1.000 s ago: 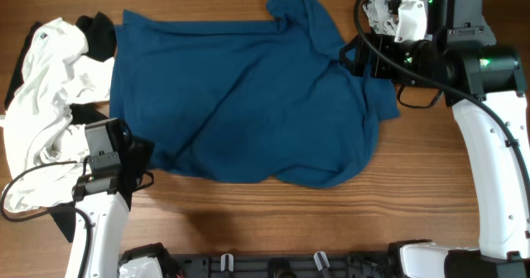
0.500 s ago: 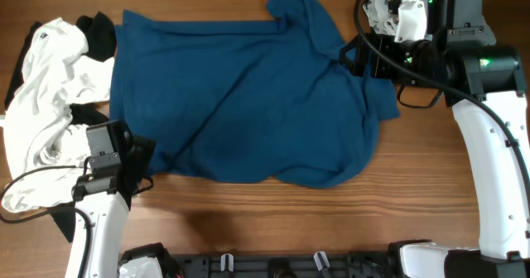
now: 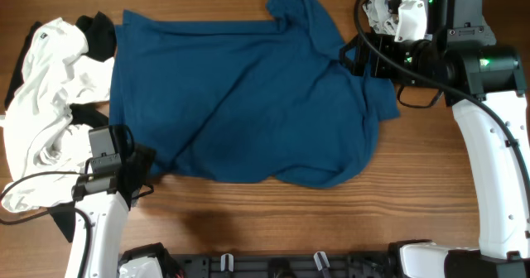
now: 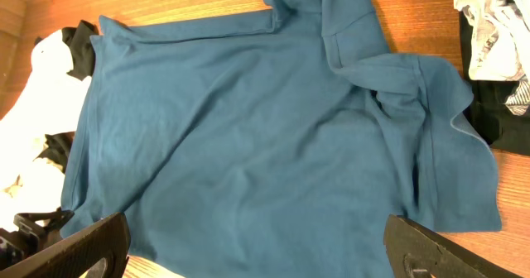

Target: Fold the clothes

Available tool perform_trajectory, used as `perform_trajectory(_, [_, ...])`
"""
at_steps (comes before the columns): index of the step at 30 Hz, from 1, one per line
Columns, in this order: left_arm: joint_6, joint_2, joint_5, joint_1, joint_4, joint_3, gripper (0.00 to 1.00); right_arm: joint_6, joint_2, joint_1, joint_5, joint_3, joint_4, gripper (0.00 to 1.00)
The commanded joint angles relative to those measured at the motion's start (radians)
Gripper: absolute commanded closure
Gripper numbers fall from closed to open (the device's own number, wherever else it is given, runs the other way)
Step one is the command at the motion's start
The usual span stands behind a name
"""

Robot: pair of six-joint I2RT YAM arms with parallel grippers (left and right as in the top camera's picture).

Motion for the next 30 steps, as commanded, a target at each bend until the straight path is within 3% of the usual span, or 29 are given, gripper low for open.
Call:
perform_trajectory(1, [-0.029,0.036,-0.026,0.005,0.006,0.019,0.13,-0.019,0.011,0.008,-0.006,-0.008,0.006,0.02])
perform_trajectory(11, [-0.055,0.163,-0.018,0.005,0.077,0.019,0.13,-0.02,0.011,0.008,-0.006,-0.008,0.003,0.01])
perform_trajectory(30, [-0.055,0.222,-0.015,0.005,0.126,0.019,0.15,-0.014,0.011,0.008,-0.006,-0.008,-0.006,0.02])
